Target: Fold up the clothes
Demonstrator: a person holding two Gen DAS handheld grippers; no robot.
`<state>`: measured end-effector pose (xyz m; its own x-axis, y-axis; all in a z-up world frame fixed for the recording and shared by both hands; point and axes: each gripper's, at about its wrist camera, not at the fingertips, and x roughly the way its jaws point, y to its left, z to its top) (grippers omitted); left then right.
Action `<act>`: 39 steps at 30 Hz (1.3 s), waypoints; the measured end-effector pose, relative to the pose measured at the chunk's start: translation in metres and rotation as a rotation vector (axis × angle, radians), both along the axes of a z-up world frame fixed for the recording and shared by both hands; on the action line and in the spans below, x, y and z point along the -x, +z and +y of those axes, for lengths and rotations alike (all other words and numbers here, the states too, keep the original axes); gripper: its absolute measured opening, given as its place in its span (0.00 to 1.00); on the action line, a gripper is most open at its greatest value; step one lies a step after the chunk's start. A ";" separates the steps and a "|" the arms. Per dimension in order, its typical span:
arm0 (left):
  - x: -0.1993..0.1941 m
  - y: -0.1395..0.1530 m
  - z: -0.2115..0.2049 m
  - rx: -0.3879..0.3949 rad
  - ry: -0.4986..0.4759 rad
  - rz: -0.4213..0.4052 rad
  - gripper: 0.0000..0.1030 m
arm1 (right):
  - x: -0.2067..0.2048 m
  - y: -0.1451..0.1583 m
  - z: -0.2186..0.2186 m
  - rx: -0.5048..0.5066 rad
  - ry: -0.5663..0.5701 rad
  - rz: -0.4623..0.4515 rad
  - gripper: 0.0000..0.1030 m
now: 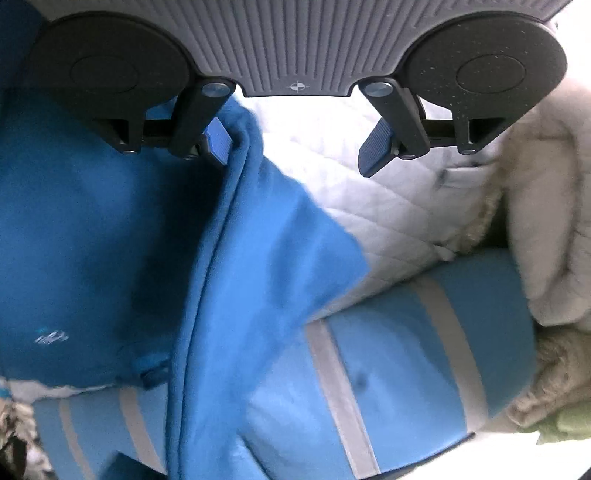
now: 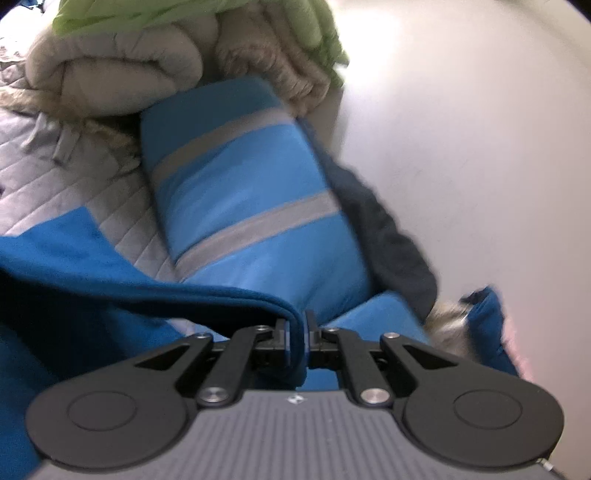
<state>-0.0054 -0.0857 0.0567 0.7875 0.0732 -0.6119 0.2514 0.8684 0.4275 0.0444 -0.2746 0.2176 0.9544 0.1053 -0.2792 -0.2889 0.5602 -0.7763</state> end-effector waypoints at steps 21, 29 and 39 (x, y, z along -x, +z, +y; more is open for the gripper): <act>0.003 0.007 0.004 -0.033 0.006 -0.055 0.71 | 0.097 -0.145 -0.076 0.372 0.082 0.380 0.07; 0.007 0.007 0.009 -0.034 0.024 -0.047 0.71 | 0.105 -0.153 -0.088 0.079 0.133 0.718 0.15; 0.009 0.007 0.009 -0.037 0.020 -0.050 0.71 | 0.106 -0.106 -0.143 -0.269 0.106 0.809 0.76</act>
